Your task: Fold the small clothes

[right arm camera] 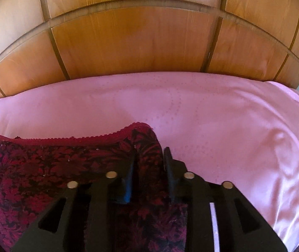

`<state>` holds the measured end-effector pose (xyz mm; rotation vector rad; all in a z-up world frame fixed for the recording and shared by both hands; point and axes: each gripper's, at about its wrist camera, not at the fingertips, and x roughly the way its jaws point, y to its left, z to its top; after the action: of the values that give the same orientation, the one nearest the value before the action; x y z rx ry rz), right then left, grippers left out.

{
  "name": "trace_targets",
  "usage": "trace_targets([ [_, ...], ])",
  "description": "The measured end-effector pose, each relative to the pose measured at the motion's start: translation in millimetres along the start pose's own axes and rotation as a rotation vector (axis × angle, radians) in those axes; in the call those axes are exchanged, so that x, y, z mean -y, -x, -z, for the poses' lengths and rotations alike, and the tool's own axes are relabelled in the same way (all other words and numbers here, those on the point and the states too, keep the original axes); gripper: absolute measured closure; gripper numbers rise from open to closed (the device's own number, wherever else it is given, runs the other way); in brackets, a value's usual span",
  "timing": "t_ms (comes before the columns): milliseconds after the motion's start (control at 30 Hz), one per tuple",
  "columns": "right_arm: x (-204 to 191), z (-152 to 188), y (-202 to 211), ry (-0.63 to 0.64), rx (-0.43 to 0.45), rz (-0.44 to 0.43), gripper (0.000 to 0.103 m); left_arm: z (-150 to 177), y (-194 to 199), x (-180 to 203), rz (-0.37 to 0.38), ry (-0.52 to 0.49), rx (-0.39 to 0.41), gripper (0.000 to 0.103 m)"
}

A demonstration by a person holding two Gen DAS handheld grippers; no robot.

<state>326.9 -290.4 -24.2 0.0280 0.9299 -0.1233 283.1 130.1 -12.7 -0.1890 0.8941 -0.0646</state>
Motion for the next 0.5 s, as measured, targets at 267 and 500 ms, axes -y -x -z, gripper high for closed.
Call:
trace_targets([
  [267, 34, 57, 69, -0.103, 0.047, -0.176, 0.047, 52, 56, -32, 0.128, 0.081, 0.036, 0.046],
  [500, 63, 157, 113, -0.205, 0.004, -0.301, 0.042, 132, 91, -41, 0.257, 0.108, -0.011, 0.045],
])
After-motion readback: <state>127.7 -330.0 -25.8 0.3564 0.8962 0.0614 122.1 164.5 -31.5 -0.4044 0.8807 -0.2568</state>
